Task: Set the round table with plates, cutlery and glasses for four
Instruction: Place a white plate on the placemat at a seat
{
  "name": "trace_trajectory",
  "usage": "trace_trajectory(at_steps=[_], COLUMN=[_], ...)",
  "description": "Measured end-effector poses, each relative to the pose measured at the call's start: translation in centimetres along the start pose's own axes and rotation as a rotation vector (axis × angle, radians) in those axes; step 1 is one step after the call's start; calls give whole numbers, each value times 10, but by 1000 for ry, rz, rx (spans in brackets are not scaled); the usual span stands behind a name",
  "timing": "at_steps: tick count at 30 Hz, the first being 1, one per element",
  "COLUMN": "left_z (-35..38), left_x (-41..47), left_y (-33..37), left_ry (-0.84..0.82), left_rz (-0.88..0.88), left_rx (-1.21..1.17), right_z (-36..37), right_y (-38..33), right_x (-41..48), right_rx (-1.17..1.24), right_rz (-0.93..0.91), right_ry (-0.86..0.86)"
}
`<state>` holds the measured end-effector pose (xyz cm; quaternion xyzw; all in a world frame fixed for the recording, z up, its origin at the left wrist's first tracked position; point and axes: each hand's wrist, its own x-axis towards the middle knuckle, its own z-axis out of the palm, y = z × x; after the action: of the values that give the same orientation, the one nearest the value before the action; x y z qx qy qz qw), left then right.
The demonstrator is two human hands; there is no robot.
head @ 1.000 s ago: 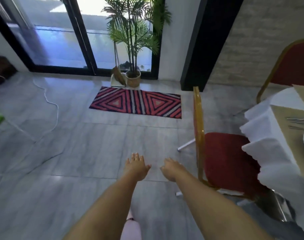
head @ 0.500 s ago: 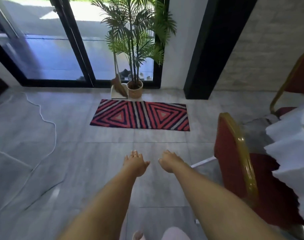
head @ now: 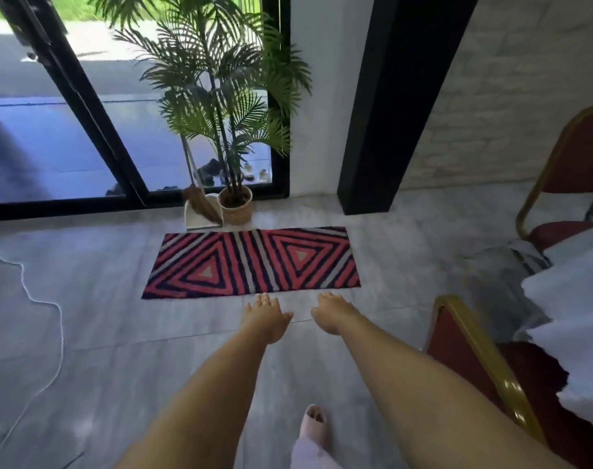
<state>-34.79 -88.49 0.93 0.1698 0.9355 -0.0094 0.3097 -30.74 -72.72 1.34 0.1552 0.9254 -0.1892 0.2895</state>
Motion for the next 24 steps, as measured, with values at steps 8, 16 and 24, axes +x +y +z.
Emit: trace_trajectory(at_steps=[8,16,24], left_z=[-83,-153,-237], left_x=[109,211,320], left_y=[42,91,152], left_ry=[-2,5,43], left_rz=[106,203,398], left_rx=[74,115,247], right_z=[-83,-153,-225], right_y=[37,76,121], right_x=[95,173,238], right_rx=[-2,110,285], right_rz=[53,149,320], right_ry=[-6,41,154])
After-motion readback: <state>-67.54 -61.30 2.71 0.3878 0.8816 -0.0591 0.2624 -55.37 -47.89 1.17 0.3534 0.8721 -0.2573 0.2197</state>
